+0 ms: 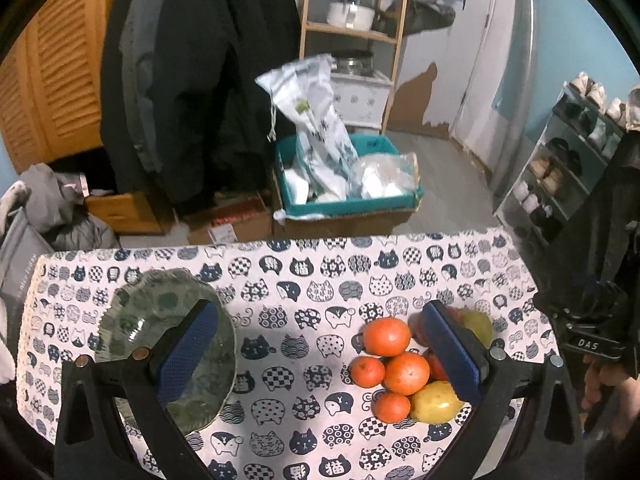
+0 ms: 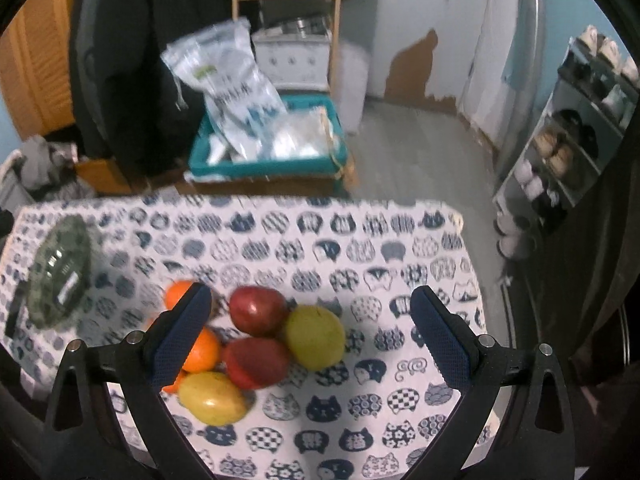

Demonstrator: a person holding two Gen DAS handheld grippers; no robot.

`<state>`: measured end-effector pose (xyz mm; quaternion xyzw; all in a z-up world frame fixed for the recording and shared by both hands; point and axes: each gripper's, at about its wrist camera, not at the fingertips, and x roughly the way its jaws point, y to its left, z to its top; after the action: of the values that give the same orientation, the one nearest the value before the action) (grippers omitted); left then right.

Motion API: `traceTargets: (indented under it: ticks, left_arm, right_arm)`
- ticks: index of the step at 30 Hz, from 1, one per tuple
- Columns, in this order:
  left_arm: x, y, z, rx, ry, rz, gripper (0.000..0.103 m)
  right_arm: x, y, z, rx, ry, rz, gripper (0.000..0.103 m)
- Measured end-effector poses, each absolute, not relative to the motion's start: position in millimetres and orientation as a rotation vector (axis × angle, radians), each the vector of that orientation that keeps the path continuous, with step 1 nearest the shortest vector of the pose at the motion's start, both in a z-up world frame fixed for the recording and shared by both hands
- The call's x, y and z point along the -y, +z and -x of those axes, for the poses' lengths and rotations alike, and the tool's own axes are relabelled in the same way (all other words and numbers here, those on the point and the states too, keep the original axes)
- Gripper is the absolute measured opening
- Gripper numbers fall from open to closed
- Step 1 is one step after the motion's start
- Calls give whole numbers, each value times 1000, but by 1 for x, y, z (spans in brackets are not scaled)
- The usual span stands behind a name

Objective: Organize fruits
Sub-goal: 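Lower the right tool onto the yellow pear while the left tool lowers onto an orange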

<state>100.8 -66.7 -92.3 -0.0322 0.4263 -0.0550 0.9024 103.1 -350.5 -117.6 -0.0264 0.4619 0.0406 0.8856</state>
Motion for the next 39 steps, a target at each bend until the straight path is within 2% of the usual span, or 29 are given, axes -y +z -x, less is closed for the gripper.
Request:
traceTargets:
  ticks: [4, 18, 20, 30, 32, 34, 39]
  left_arm:
    - [74, -107, -113, -926, -114, 49, 102]
    - [106, -180, -154, -1148, -185, 4, 102]
    - [110, -192, -157, -1172, -189, -2, 102]
    - [126, -233, -172, -1245, -207, -20, 102]
    - [131, -239, -175, -1258, -219, -13, 102]
    - [137, -244, -177, -1269, -230, -11, 102]
    - [152, -255, -184, -1287, -248, -28, 102]
  right_arm:
    - [358, -147, -118, -1044, 75, 50, 95]
    - [372, -227, -147, -1265, 70, 41, 94]
    - [373, -237, -150, -1283, 87, 36, 90]
    - [372, -265, -159, -1349, 158, -19, 84]
    - [370, -269, -160, -1362, 181, -38, 75]
    - [370, -271, -161, -1363, 199, -65, 71]
    - [370, -269, -162, -1346, 158, -54, 70]
